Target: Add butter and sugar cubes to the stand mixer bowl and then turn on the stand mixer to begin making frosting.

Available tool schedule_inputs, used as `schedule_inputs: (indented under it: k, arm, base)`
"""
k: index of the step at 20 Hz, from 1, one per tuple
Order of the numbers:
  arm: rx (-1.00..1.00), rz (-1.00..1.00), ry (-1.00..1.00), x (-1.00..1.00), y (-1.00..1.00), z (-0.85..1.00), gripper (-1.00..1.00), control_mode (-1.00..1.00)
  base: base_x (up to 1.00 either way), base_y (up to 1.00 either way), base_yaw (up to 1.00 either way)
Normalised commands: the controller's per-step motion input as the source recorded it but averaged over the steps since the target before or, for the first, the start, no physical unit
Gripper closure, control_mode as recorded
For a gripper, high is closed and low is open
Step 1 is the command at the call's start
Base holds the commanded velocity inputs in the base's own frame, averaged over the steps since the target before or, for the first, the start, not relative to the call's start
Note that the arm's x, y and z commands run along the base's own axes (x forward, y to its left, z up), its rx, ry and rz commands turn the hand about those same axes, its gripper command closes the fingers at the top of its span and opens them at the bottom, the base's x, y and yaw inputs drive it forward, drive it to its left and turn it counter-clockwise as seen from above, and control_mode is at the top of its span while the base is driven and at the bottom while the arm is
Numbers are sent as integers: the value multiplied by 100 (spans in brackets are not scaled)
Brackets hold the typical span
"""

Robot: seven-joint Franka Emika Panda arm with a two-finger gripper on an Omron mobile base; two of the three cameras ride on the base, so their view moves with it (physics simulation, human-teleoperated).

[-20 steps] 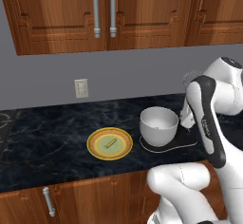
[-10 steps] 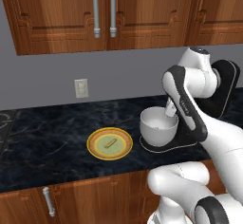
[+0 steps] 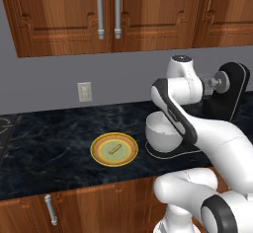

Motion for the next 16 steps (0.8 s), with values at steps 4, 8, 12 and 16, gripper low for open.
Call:
schedule_inputs:
  k: [4,8,12,16]
  arm:
    - [-7,-4,3,37,0,-44,100,-100]
    - [-1,-5,10,42,0,-37,100,-100]
    - [0,-5,16,43,-10,-29,100,-100]
    - [0,-4,15,36,-23,-26,100,-100]
  base:
    - [0,0,0]
    - [0,0,0]
    - [0,0,0]
    - [0,0,0]
